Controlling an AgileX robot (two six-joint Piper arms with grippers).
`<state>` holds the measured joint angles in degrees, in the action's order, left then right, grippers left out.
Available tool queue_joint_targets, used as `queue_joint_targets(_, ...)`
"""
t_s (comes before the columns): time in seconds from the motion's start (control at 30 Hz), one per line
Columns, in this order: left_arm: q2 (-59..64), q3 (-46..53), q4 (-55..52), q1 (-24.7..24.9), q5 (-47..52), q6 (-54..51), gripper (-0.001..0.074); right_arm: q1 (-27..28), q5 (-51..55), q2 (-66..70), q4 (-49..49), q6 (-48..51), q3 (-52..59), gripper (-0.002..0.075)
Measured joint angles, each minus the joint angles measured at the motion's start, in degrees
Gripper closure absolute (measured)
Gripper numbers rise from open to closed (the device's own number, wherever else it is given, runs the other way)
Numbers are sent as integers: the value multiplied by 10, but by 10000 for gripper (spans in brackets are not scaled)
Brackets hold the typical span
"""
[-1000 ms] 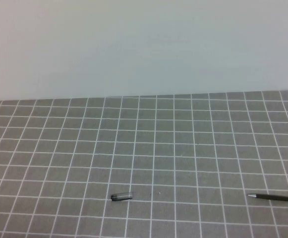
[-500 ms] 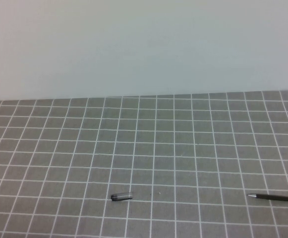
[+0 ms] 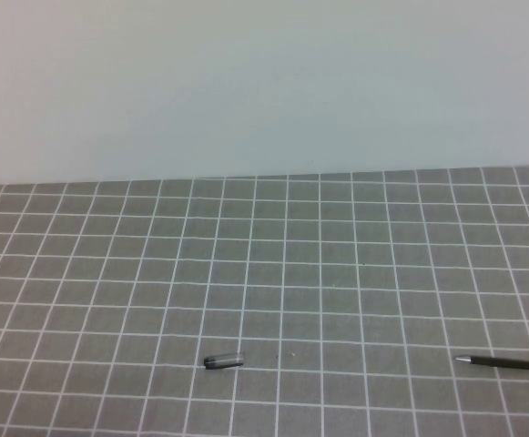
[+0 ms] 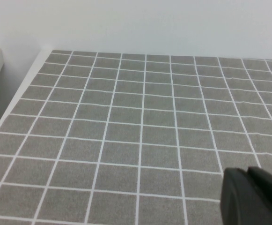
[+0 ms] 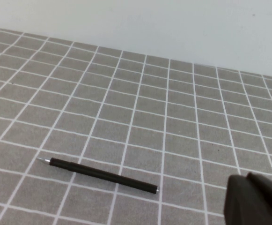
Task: Cap the pen
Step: 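Pick up the pen and its cap, cap the pen, and set it down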
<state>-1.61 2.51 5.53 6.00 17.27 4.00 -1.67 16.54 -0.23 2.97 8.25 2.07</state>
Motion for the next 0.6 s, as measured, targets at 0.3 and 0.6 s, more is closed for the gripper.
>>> queue_joint_targets(0.3,0,0,-23,0,-27,-11,735,0,-1,0,0,0,0,729)
queue_joint_targets(0.6,0,0,-32,0,-232,-11,735,0,-106,0,39,10,0,729)
